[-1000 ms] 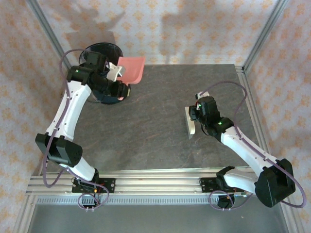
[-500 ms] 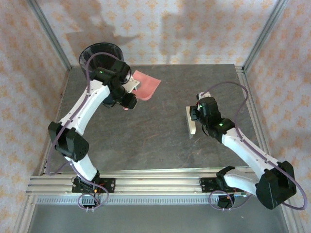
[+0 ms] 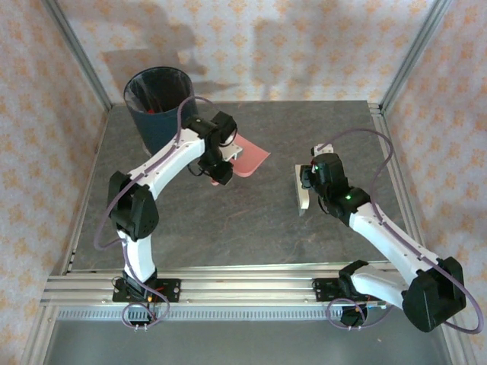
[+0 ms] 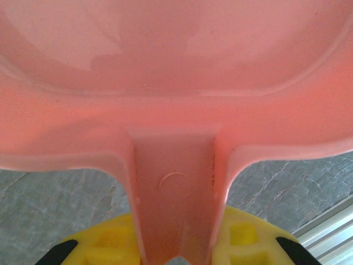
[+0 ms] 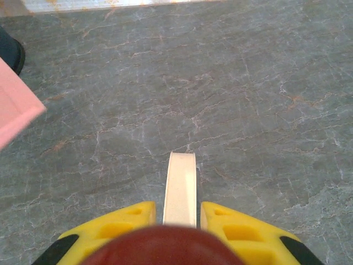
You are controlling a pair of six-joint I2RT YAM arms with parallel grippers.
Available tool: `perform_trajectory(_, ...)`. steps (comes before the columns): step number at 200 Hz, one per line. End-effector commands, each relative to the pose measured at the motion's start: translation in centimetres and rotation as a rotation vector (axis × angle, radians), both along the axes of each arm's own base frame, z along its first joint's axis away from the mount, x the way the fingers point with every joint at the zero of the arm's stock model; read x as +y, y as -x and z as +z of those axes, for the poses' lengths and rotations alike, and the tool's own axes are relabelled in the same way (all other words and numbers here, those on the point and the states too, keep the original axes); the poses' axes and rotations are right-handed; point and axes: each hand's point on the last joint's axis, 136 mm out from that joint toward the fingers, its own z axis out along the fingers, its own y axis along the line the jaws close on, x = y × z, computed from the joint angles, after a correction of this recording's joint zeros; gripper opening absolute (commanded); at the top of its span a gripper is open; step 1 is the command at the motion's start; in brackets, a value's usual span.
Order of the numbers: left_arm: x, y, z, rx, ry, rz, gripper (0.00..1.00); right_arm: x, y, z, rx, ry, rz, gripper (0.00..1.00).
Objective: Sweep away the paper scraps from the table
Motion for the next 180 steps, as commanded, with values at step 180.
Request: perform_trajectory(180,-4.1,-0.7,-10.1,0.143,-0.081,-0.044,0.0,-1.7,0.3,1.1,-0.049,0.04,-0.058,0.0)
